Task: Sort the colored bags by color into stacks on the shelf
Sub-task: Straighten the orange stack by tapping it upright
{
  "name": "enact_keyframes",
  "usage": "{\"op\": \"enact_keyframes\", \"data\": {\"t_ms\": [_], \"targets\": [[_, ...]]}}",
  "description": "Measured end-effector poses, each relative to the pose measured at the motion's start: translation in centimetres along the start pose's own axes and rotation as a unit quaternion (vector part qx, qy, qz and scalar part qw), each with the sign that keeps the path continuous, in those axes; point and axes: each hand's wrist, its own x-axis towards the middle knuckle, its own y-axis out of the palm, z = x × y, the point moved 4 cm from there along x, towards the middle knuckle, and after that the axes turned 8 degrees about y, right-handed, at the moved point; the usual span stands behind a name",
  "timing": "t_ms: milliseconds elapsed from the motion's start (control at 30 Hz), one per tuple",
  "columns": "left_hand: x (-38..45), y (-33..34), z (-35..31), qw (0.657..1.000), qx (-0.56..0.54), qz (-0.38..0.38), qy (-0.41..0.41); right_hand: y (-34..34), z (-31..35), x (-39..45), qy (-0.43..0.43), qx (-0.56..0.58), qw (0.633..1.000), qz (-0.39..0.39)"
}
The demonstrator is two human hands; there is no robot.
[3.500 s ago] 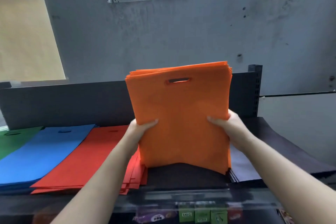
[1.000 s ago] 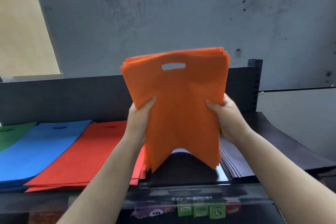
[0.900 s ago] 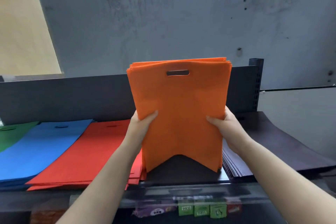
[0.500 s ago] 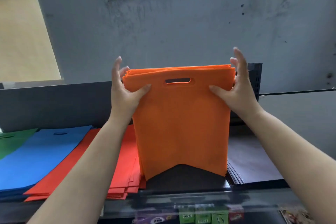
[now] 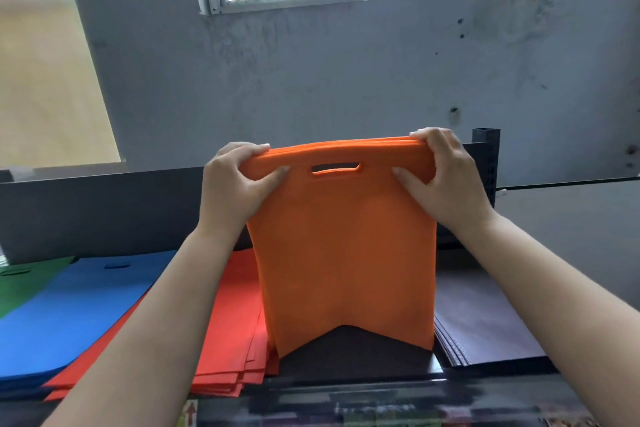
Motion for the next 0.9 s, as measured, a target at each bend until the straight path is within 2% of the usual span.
{"op": "enact_keyframes", "data": {"t_ms": [67,133,233,300,333,367,467,533,633,733,800,900], "targets": [[-0.1,0.2,0.3,0.999,-0.028,-0.003,-0.028,0.3,-0.4,0.0,0.038,0.059,0.998,0.004],[-0.5,0.5,1.2,0.987,-0.113,-0.012,-0.109,0.9,-1.3,-0.3,0.127,0.164,0.978,0.028],[-4.1,2.6,2.6,0.912,-0.307,0.006,-0.271,2.5,-3.5,-2.9,0.267,0.335,0.900,0.084],[-8.7,4.6,3.4,0.856,-0.355,0.043,-0.374,3.9,-4.8,-6.3,0.322,0.376,0.859,0.127],[-10.9,5.3,3.6,0.836,-0.355,0.061,-0.413,4.6,-5.2,-8.1,0.345,0.383,0.844,0.147],[-12.6,5.8,3.9,0.831,-0.340,0.074,-0.434,5.2,-5.4,-9.5,0.361,0.387,0.834,0.159],[-13.4,5.8,4.3,0.867,-0.302,0.085,-0.388,5.4,-5.6,-10.0,0.358,0.379,0.841,0.142],[-11.9,5.0,4.1,0.872,-0.334,0.065,-0.352,4.6,-5.2,-8.5,0.340,0.399,0.842,0.125],[-12.1,5.0,4.3,0.812,-0.437,0.043,-0.383,4.0,-4.7,-7.8,0.331,0.440,0.820,0.157],[-14.5,6.1,3.8,0.754,-0.462,0.078,-0.461,4.7,-5.2,-10.0,0.371,0.420,0.802,0.207],[-14.6,6.3,3.2,0.749,-0.472,0.075,-0.459,4.9,-5.7,-10.7,0.396,0.418,0.794,0.196],[-12.1,5.7,3.3,0.777,-0.482,0.043,-0.402,4.7,-5.2,-9.6,0.385,0.438,0.795,0.166]]}}
